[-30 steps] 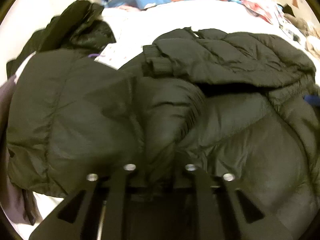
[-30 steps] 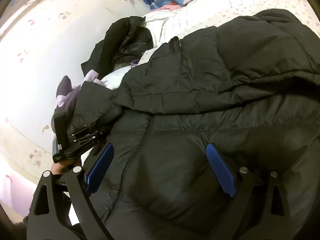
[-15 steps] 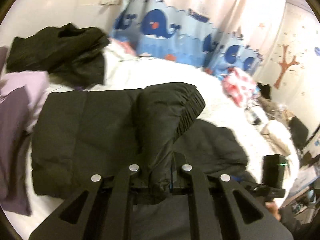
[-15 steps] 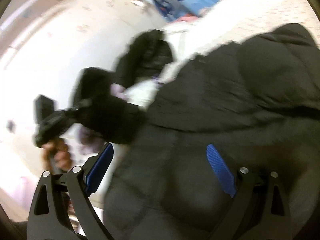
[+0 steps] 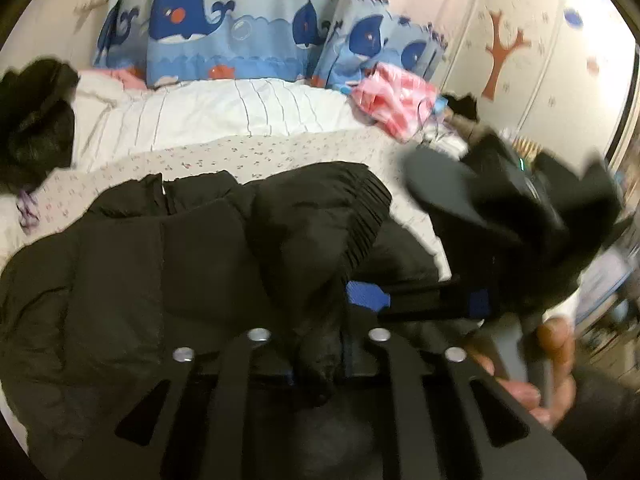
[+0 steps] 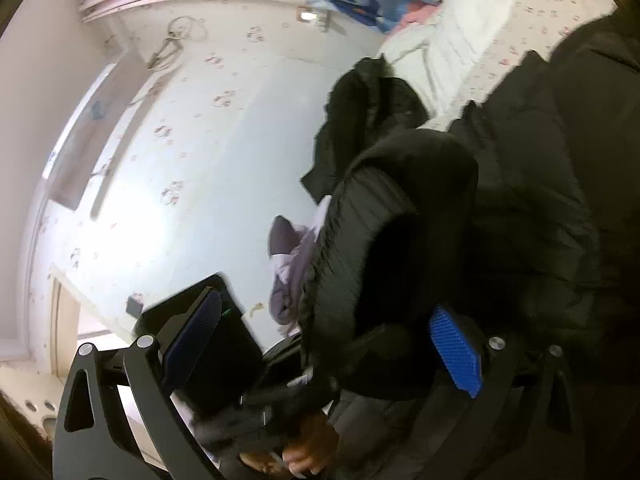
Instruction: Fold large clothes
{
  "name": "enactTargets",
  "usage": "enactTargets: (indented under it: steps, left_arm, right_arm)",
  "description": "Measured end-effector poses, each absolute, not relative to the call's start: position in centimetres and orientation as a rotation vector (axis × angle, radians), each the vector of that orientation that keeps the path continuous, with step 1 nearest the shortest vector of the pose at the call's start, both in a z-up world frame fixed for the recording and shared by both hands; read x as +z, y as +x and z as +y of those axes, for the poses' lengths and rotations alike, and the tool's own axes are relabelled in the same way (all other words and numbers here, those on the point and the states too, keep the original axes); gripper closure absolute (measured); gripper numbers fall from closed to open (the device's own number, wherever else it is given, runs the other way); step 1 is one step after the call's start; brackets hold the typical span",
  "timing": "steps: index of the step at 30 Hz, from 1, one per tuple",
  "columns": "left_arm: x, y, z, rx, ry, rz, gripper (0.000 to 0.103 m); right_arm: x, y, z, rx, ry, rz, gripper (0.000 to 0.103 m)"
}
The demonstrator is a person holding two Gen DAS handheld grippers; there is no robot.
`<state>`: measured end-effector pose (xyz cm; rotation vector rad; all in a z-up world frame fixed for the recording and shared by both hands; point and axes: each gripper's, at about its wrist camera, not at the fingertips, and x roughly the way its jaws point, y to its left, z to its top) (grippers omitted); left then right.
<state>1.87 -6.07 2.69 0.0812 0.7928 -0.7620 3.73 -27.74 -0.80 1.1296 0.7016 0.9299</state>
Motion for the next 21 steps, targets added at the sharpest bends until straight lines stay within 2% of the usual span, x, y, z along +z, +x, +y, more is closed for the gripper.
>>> enactTargets:
  steps: [1, 2, 3, 4, 5, 6, 8, 11, 15, 18, 21]
  left_arm:
    - [2.3, 1.4, -6.4, -0.778, 0.093, 0.795, 0.065]
    - [2.2, 1.0, -6.4, -0.799, 0.098, 0.795, 0.058]
    - [2.1, 0.3, -6.2, -0.809, 0.108, 0.785, 0.044]
    - [2.2, -0.2, -6.0, -0.808, 0.120, 0.774, 0.035]
    - [2.2, -0.7, -5.8, -0.806, 0.136, 0.765, 0.033]
    - [2.1, -1.3, -5.3, -0.802, 0.153, 0.757, 0.032]
    - [2.1, -2.0, -3.9, -0.781, 0.151, 0.747, 0.031]
    - [2.1, -1.9, 0.7, -0.718, 0.036, 0.733, 0.026]
    - [3.9, 0.1, 7.6, -0.616, -0.210, 0.681, 0.025]
    - [6.5, 1.8, 12.8, -0.554, -0.441, 0.588, 0.018]
    - [8.3, 3.2, 14.1, -0.527, -0.458, 0.534, 0.014]
  right_arm:
    - [-1.4, 3.9, -27.9, 0.924, 1.148, 0.707, 0.007]
    - [-2.0, 4.1, -27.9, 0.912, 1.162, 0.715, 0.007]
    - [-2.7, 4.4, -27.9, 0.895, 1.166, 0.732, 0.012]
    - [-3.3, 4.5, -27.9, 0.880, 1.159, 0.741, 0.019]
    - [-3.9, 4.7, -27.9, 0.854, 1.145, 0.759, 0.039]
    - [-4.3, 4.8, -27.6, 0.839, 1.137, 0.779, 0.063]
    - [-5.1, 5.0, -27.5, 0.786, 1.093, 0.815, 0.079]
    - [-3.4, 4.7, -26.7, 0.721, 0.928, 0.800, 0.083]
    - [4.5, 3.4, -24.3, 0.724, 0.647, 0.635, 0.086]
    - [11.7, 2.5, -24.8, 0.698, 0.519, 0.455, 0.087]
    - [14.1, 2.0, -27.6, 0.608, 0.467, 0.383, 0.087]
